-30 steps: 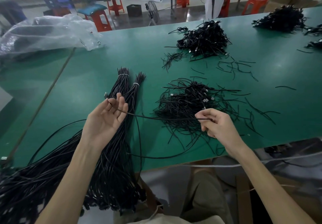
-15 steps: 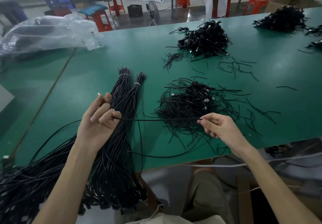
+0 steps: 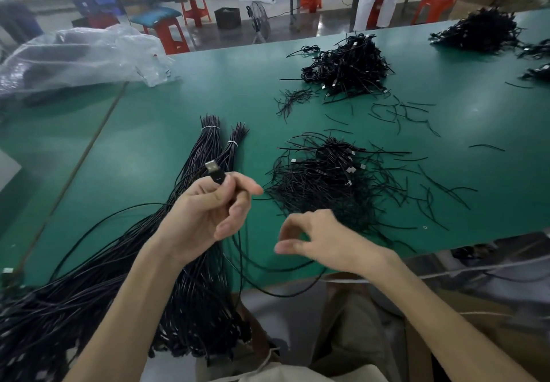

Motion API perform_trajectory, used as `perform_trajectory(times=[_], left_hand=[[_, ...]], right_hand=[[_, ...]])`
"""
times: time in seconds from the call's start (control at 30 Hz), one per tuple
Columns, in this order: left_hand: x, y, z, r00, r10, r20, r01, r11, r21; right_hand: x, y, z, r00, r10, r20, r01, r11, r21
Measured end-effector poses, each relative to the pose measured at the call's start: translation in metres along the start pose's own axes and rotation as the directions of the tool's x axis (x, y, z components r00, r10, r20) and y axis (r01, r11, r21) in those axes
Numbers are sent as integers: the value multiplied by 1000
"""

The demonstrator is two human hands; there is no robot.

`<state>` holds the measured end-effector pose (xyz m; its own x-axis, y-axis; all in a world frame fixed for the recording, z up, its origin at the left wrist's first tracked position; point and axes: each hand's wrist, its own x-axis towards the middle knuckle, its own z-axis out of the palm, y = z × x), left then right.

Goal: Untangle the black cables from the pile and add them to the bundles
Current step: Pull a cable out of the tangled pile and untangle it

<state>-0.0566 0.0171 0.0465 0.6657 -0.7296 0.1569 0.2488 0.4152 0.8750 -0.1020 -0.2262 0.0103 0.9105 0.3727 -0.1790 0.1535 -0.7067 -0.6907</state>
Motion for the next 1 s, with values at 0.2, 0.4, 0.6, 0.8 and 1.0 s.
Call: perform_trajectory(times=[0.2,0.4,0.6,0.8,1.0], left_hand=[[1,-7,6,987,61,-150,-44,993,114],[-12,-3,8,1000,-13,-5,13,996,90],[-22,6,17,725,-616,307,286,675,680],[-16,-28,10,900,-382,-209,362,390,847],[-17,-40,-2,971,-134,-195,231,721,653]], right_hand=[[-1,-34,35,983,-168,76,142,951,274],[-7,-29,39,969,-230,94,120,764,634],[-2,-12,17,989,-71,134,-16,831,556],[-3,-24,6,994,-104,-14,87,748,658],[-5,-36,6,978,-114,-174,206,655,727]])
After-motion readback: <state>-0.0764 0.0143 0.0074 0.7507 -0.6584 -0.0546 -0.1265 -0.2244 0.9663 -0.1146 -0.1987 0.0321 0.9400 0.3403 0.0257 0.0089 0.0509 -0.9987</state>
